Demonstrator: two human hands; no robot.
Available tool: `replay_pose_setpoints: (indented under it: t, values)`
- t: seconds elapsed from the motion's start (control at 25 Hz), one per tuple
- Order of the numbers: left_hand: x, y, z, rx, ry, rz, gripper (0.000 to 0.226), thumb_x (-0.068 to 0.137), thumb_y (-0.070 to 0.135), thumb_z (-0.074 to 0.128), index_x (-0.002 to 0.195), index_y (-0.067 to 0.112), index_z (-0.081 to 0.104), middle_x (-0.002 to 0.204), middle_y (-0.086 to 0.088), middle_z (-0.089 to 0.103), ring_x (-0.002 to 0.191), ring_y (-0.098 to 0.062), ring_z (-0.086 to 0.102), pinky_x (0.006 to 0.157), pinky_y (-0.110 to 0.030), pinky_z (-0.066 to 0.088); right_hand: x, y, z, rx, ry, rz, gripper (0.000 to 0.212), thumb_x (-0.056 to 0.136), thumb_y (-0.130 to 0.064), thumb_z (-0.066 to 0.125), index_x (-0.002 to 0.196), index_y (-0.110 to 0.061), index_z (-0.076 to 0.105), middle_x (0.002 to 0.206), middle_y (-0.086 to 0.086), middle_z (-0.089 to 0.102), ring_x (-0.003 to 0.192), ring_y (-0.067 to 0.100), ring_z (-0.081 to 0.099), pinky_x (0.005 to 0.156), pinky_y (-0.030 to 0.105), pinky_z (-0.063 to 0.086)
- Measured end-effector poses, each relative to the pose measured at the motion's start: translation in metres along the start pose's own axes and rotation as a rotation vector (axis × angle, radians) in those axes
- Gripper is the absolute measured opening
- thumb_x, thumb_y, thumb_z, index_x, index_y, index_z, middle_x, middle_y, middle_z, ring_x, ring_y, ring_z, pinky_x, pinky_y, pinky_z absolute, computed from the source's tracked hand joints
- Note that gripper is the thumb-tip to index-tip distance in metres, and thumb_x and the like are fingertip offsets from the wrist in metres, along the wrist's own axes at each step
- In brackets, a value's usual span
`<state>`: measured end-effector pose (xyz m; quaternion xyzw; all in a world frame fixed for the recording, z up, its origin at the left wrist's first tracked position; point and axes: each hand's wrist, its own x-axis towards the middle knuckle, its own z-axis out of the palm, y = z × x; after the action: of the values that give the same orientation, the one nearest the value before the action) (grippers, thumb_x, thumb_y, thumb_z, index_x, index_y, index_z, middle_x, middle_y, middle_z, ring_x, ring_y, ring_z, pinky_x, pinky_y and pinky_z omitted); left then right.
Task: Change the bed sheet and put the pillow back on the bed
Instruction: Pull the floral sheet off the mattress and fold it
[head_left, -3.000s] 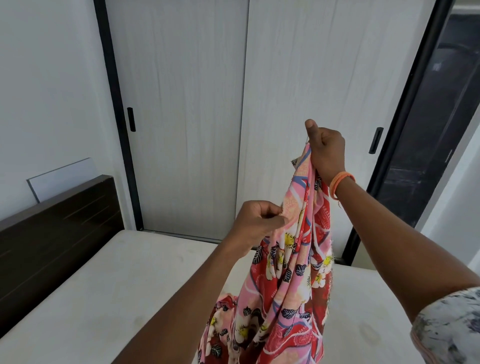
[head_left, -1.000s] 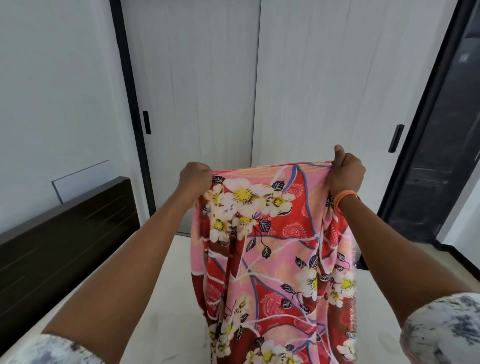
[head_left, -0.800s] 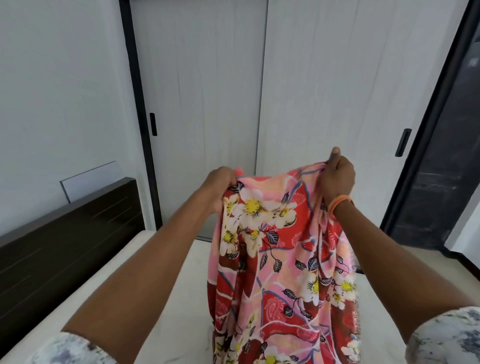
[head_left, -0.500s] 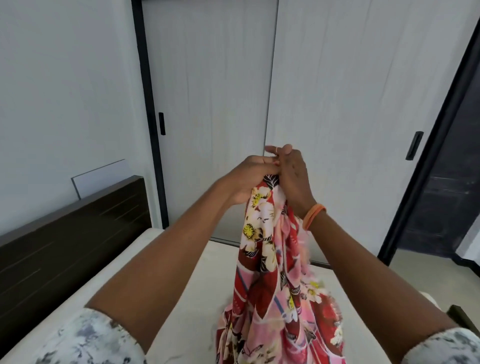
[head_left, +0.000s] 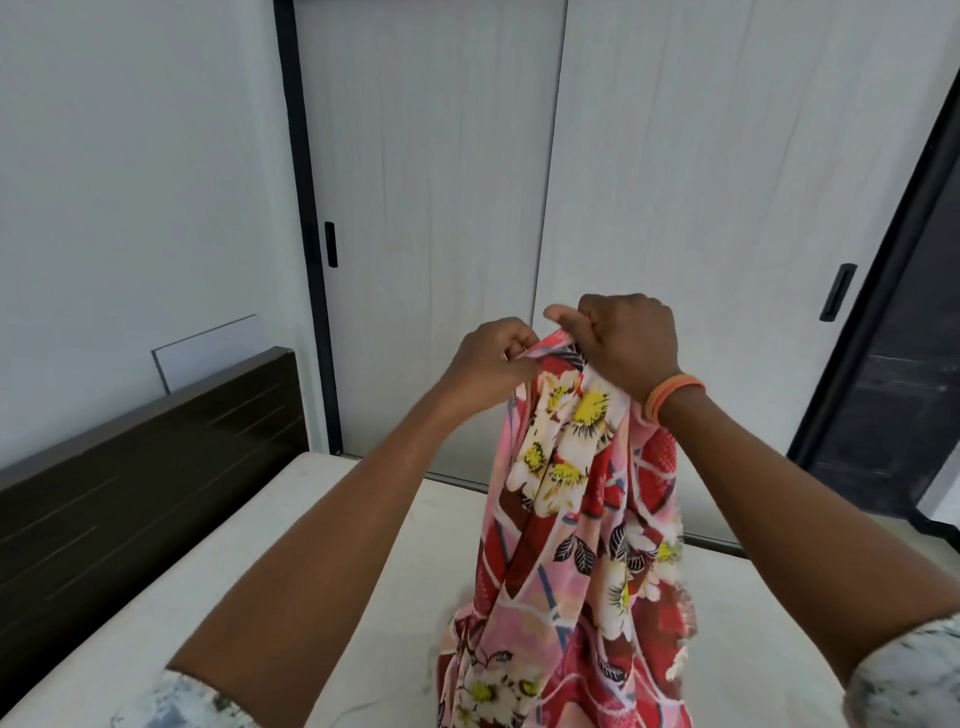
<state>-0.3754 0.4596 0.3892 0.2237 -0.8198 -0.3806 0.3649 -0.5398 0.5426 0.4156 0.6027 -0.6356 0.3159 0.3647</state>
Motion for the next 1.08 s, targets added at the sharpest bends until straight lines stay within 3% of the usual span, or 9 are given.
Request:
replay_pose_setpoints:
  t: [0.16,0.28,0.4,0.56,0.64,0.8,0.96,1.08]
  values:
    - [-0.002,-0.024,0.007,0.371,0.305,0.162,0.005,0.088,0.016,0.061,0.085,0.015,0.063,0.077,0.001,0.06,0.068,-0.018,0.058,0.061,-0.036,0.048,0.011,0.0,-0.009,0.001,0.061,0.002,0.064,0.092,-0.07,0.027,0.051,-0.022,0.03,0.043,-0.009,0.031,0.04,0.016,0.035,0.045,0.022,0.018]
    - [-0.005,-0.062,0.007,0.589,0.402,0.03,0.001,0.084,0.019,0.062,0.085,0.019,0.062,0.086,0.002,0.054,0.071,-0.02,0.056,0.06,-0.032,0.048,0.02,0.01,-0.02,0.03,0.099,0.084,0.064,0.094,-0.067,0.033,0.052,-0.019,0.036,0.044,-0.002,0.039,0.042,0.02,0.04,0.047,0.027,0.024]
    - [-0.019,-0.105,0.005,0.525,0.358,-0.222,0.009,0.08,0.024,0.065,0.076,0.016,0.067,0.079,-0.002,0.064,0.074,-0.025,0.064,0.059,-0.028,0.044,0.024,0.031,-0.024,0.004,0.1,0.235,0.067,0.095,-0.068,0.034,0.052,-0.016,0.038,0.048,0.003,0.046,0.047,0.026,0.046,0.05,0.029,0.028]
    - [-0.062,-0.16,0.005,0.568,0.179,-0.481,0.006,0.078,0.011,0.062,0.079,0.016,0.065,0.08,-0.002,0.065,0.077,-0.023,0.062,0.064,-0.028,0.046,0.024,0.063,-0.025,-0.081,0.089,0.421,0.075,0.092,-0.073,0.027,0.055,-0.01,0.042,0.053,0.009,0.047,0.054,0.031,0.046,0.052,0.033,0.031]
    - [-0.087,-0.183,0.01,0.628,0.14,-0.539,0.008,0.081,0.02,0.066,0.086,0.013,0.067,0.08,-0.001,0.065,0.073,-0.022,0.063,0.066,-0.03,0.052,0.023,0.072,-0.027,-0.042,0.077,0.53,0.076,0.091,-0.075,0.025,0.055,-0.01,0.038,0.052,0.009,0.044,0.053,0.029,0.043,0.05,0.033,0.029]
    - [-0.095,-0.195,0.026,0.63,0.03,-0.546,0.011,0.078,0.021,0.07,0.086,0.015,0.066,0.081,-0.002,0.065,0.072,-0.022,0.063,0.063,-0.028,0.049,0.019,0.068,-0.006,0.04,0.071,0.626,0.072,0.091,-0.075,0.028,0.052,-0.014,0.034,0.05,0.005,0.039,0.051,0.026,0.041,0.048,0.032,0.026]
    - [-0.111,-0.223,0.002,0.86,0.029,-0.444,0.015,0.083,0.034,0.06,0.089,0.023,0.052,0.09,0.002,0.059,0.086,-0.023,0.066,0.075,-0.034,0.053,0.025,0.079,-0.014,0.037,0.099,0.676,0.072,0.09,-0.076,0.029,0.054,-0.015,0.039,0.06,0.012,0.049,0.063,0.031,0.05,0.059,0.04,0.043]
    - [-0.151,-0.251,-0.011,0.901,0.067,-0.659,0.013,0.089,0.024,0.055,0.1,0.019,0.058,0.1,-0.002,0.062,0.095,-0.025,0.066,0.075,-0.033,0.049,0.02,0.094,-0.019,-0.001,0.08,0.71,0.072,0.091,-0.075,0.03,0.058,-0.012,0.043,0.068,0.017,0.054,0.066,0.033,0.053,0.059,0.038,0.041]
